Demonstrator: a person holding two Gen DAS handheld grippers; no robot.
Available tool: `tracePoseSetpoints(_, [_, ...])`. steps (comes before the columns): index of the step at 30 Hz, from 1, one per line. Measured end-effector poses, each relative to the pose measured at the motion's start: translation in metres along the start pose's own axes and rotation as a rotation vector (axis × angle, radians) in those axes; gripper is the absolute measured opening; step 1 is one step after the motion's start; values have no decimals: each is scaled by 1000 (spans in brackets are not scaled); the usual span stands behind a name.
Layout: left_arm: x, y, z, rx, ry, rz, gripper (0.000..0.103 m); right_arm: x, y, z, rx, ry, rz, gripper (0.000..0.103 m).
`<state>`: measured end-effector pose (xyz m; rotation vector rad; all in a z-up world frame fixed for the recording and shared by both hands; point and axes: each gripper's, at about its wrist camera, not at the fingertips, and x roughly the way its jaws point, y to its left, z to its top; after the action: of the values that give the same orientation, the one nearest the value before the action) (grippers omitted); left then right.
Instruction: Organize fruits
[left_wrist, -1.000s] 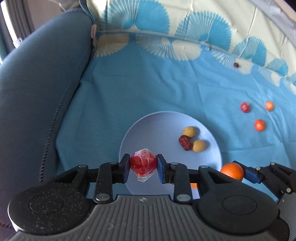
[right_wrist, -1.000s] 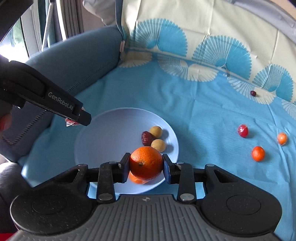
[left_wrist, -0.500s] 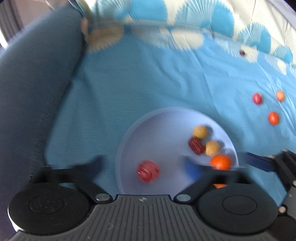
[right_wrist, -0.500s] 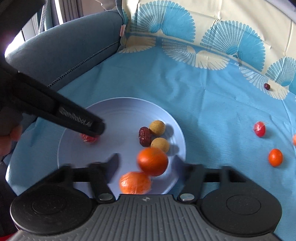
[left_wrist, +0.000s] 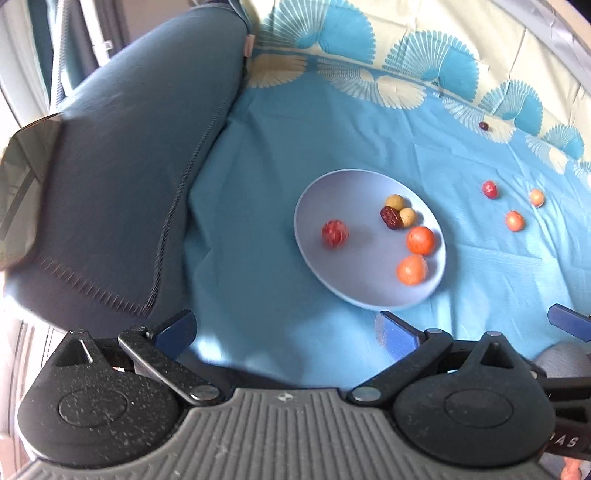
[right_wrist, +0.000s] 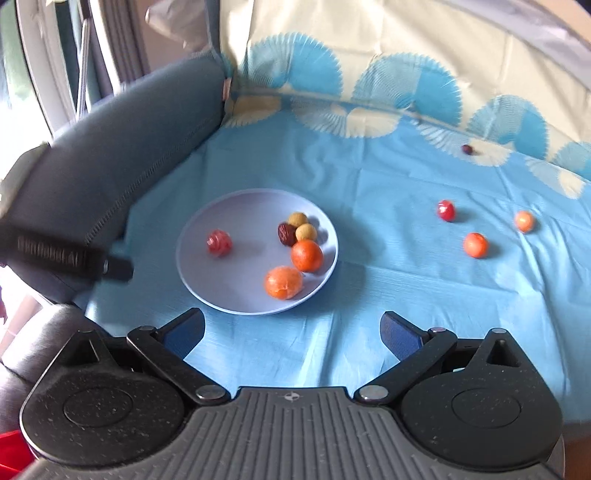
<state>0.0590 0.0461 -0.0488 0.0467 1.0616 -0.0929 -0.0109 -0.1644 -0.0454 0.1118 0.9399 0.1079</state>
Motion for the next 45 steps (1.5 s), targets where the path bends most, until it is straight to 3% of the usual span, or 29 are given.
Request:
tracePoseSetpoints(10, [-73,-6,-47,39,-116,17,103,-81,23,-25,-41,-147,8,102])
tracePoseSetpoints(19, [-106,-22,-68,82,-190,18,103,-125,27,-41,-69,-237,-6,102])
tracePoseSetpoints(27, [-116,-22,-72,90,-205,24,103,-139,30,-43,-71,-269,-9,102])
tracePoseSetpoints(45, [-111,-17,-71,85,-192,7,103,-131,37,-41,-93,-249,-9,102])
